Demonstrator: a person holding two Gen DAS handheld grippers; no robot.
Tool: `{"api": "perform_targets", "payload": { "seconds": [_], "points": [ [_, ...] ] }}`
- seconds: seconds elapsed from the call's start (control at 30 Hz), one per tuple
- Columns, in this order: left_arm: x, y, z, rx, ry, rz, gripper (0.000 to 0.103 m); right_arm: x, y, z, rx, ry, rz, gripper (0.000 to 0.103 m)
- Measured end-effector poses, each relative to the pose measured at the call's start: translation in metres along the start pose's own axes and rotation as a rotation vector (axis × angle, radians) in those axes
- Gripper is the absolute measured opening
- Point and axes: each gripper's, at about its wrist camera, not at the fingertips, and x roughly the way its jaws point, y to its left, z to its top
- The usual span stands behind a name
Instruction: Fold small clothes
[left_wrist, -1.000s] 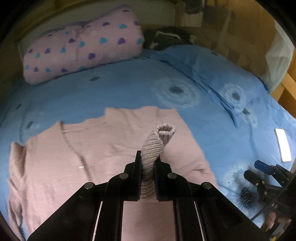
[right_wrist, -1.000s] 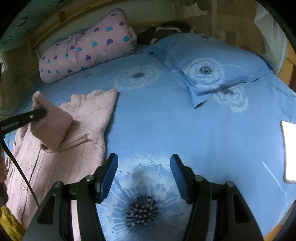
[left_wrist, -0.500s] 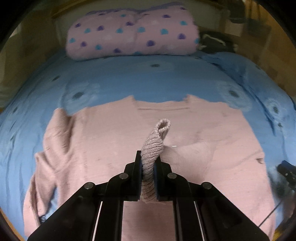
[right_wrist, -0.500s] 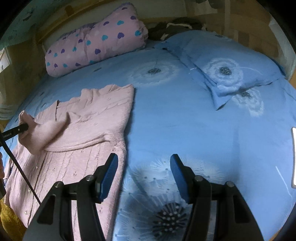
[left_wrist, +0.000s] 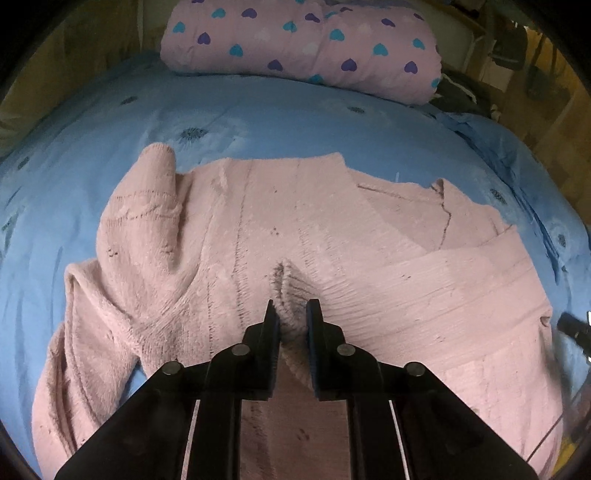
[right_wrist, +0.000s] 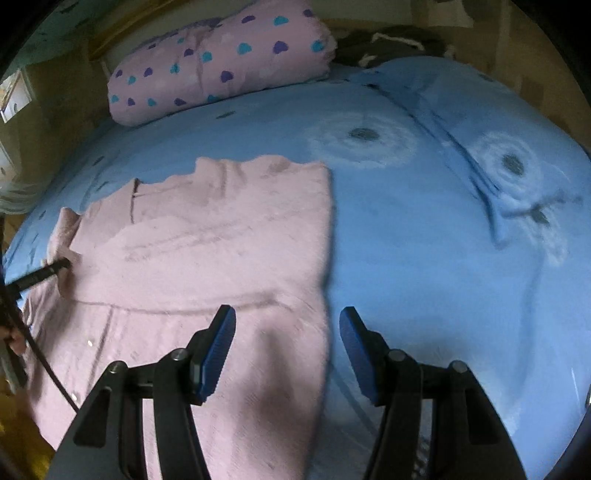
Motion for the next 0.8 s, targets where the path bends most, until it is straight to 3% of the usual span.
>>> {"api": "perform_targets", "payload": {
  "seconds": [0.13,0.3,0.57,0.8],
  "points": [
    [0.005,0.009,-0.001,-0.032,0.011,-0.019,0.012,0.016,0.013,0.036,-0.012,0.010,0.008,0.063],
    [0.006,0.020,0.002,-0.107,0.019,-0.083,0.012,0.052,0.008,0.073,0.081,-0.012,-0.030,0.065],
    [0.008,0.021,0.007,-0.136,0.007,-0.126,0.012,0.085,-0.004,0.077,0.094,0.020,-0.090,0.066],
    [0.016,0.016,0.006,-0.097,0.018,-0.050,0.012,0.095,-0.025,0.080,0.173,0.011,-0.053,0.069]
  ]
}}
